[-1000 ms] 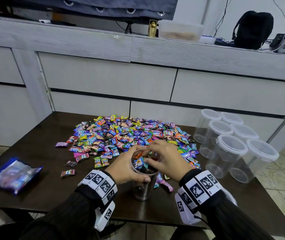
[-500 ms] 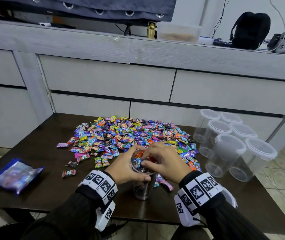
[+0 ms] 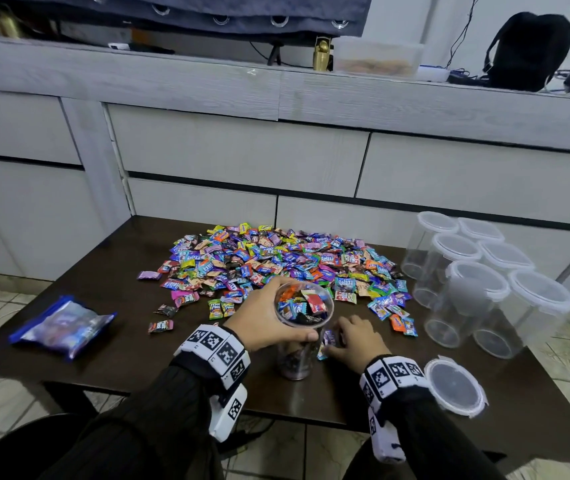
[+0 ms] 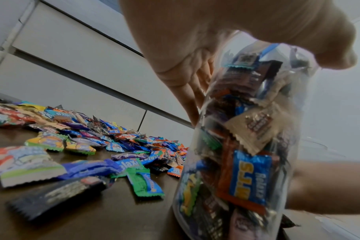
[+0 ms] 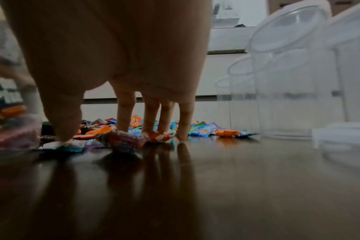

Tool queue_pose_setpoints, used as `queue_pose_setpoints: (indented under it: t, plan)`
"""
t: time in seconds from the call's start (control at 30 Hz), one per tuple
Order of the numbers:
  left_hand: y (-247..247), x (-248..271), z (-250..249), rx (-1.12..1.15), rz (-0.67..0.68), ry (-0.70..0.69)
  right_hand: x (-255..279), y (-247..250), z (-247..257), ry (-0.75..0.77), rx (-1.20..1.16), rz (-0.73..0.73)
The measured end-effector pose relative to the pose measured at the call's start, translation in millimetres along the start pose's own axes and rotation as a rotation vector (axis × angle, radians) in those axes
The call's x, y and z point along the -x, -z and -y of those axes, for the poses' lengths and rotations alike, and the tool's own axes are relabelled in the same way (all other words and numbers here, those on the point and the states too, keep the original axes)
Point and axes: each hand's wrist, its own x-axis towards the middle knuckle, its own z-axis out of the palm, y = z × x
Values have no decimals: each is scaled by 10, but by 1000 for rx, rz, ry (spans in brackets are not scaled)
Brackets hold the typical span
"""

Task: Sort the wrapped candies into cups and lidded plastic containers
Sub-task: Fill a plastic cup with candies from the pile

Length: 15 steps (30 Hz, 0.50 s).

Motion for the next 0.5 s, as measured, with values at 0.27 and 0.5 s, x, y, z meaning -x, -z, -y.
queue_pose_setpoints:
  t: [0.27,0.5]
  plan:
    - [419,173,57,22,-222,52,-14,-70,90,-17,148,59]
    - [1341,214,252,-30,-623,145,-35,-87,288,-97,136,36]
